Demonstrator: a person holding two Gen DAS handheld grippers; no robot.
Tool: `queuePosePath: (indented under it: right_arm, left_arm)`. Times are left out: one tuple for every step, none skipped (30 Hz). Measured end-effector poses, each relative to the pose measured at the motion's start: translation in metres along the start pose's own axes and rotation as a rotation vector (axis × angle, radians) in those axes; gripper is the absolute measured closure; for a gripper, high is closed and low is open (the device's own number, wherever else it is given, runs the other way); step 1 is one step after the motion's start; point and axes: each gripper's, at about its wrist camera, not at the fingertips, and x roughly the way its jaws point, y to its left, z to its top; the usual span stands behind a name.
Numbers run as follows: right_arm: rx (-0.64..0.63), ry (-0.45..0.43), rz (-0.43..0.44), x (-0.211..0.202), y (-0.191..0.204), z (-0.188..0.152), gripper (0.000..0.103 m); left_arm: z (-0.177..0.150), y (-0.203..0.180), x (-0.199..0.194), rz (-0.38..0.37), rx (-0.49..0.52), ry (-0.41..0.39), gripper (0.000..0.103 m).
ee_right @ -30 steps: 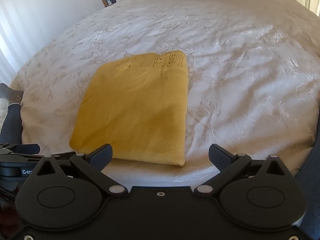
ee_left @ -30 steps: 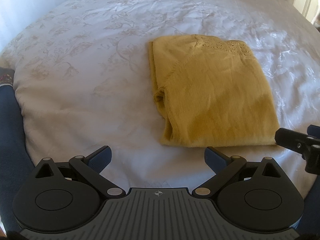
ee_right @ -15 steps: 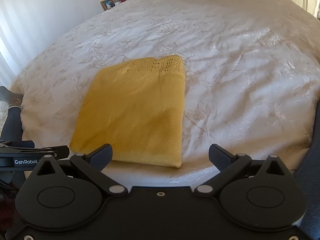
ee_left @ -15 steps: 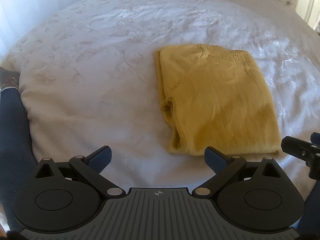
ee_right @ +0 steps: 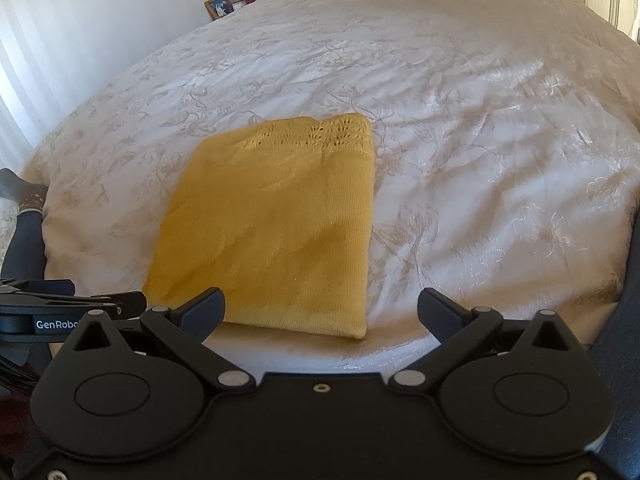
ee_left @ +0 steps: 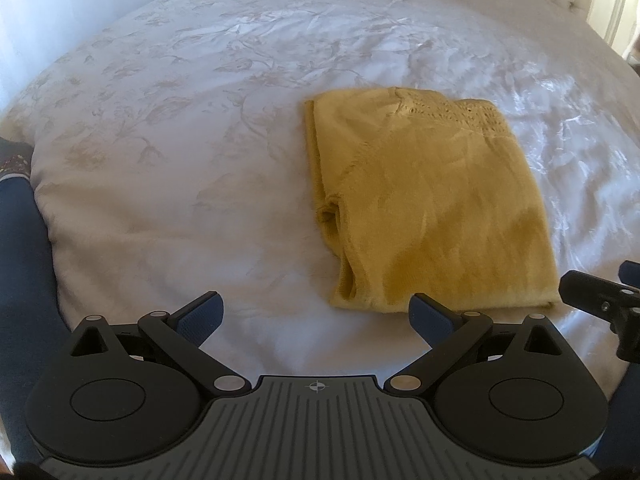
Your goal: Fold small clothes
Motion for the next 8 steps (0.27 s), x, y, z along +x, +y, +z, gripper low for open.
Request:
queuePosePath:
  right_arm:
    - [0.000,0.001,0.001,0.0000,-0.0004,0.0000,0.001]
    - [0.001,0.000,0.001,-0.0002,-0.0001,-0.0004,0.001]
    - [0.001,0.001,0.002,-0.0005,-0.0002,-0.0002,0.001]
    - [0.001,0.001,0.002,-0.0005,0.0000,-0.0002,0.001]
    - [0.001,0.001,0.001,-0.0006,0.0001,-0.0002,0.001]
    - [0.001,0.001,0.001,-0.0006,0.0001,-0.0002,0.001]
    - [0.000,0.001,0.002,-0.0008,0.0002,-0.0001,0.001]
    - [0.000,0.001,0.002,-0.0010,0.0007,-0.0001,0.001]
  left_arm:
    - [-0.0004,0.0003,0.0000,-0.001,0.000,0.000,0.002]
    - [-0.0008,0.0005,-0.0001,-0.001,-0.001,0.001,0.002]
    - [-0.0008,0.0003,-0.0002,-0.001,-0.001,0.000,0.002]
    - [-0.0008,0.0003,-0.0002,-0.001,-0.001,0.000,0.002]
    - [-0.0008,0.0003,-0.0003,-0.002,-0.001,-0.001,0.002]
    - [-0.0006,0.0001,-0.0002,-0.003,-0.001,0.000,0.002]
    - [-0.0008,-0.0002,-0.0004,-0.005,-0.001,0.000,0.002]
    - [-0.0008,-0.0003,-0.0005,-0.007,-0.002,-0.001,0.002]
